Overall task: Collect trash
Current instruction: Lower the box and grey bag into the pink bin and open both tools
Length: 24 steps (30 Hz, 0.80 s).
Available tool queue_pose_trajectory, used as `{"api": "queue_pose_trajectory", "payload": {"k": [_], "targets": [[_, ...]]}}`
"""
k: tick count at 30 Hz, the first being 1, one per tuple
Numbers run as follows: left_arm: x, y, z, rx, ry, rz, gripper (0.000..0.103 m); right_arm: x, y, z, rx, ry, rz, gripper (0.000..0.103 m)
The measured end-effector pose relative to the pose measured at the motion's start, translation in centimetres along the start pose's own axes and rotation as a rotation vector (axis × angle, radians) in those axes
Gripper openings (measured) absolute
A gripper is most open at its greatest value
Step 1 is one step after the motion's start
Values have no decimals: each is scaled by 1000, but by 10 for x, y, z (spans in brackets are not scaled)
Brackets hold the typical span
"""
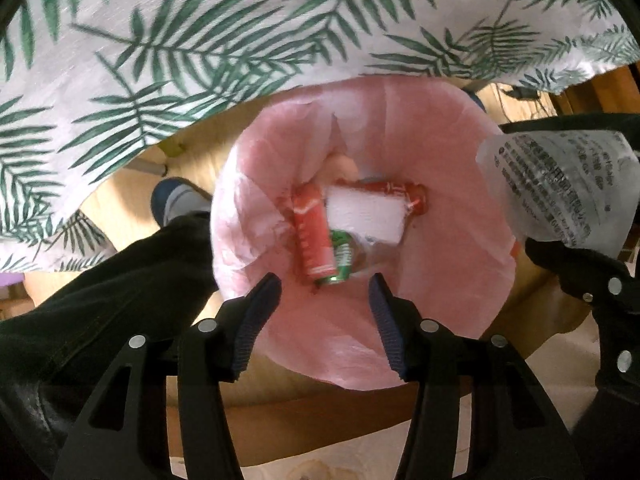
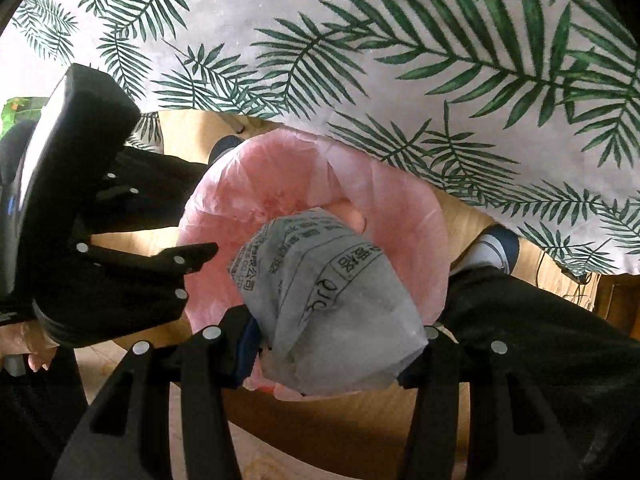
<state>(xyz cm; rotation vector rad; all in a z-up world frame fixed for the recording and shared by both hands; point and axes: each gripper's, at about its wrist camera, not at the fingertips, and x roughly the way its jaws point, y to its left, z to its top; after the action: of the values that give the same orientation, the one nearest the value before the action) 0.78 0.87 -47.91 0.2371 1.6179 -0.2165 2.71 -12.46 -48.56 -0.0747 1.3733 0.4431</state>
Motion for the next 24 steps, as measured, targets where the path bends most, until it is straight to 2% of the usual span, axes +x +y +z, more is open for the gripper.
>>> {"api": "queue_pose_trajectory", "payload": {"k": [11, 20, 24], "targets": [[-3, 29, -1, -129, -13, 30, 56, 15, 12, 3, -53, 23, -5, 51], [0, 34, -2, -140, -9, 36, 57, 26, 21, 6, -83, 30, -17, 52], [2, 36, -2, -147, -4, 36, 57, 30, 24, 7, -96, 26, -26, 57]]}}
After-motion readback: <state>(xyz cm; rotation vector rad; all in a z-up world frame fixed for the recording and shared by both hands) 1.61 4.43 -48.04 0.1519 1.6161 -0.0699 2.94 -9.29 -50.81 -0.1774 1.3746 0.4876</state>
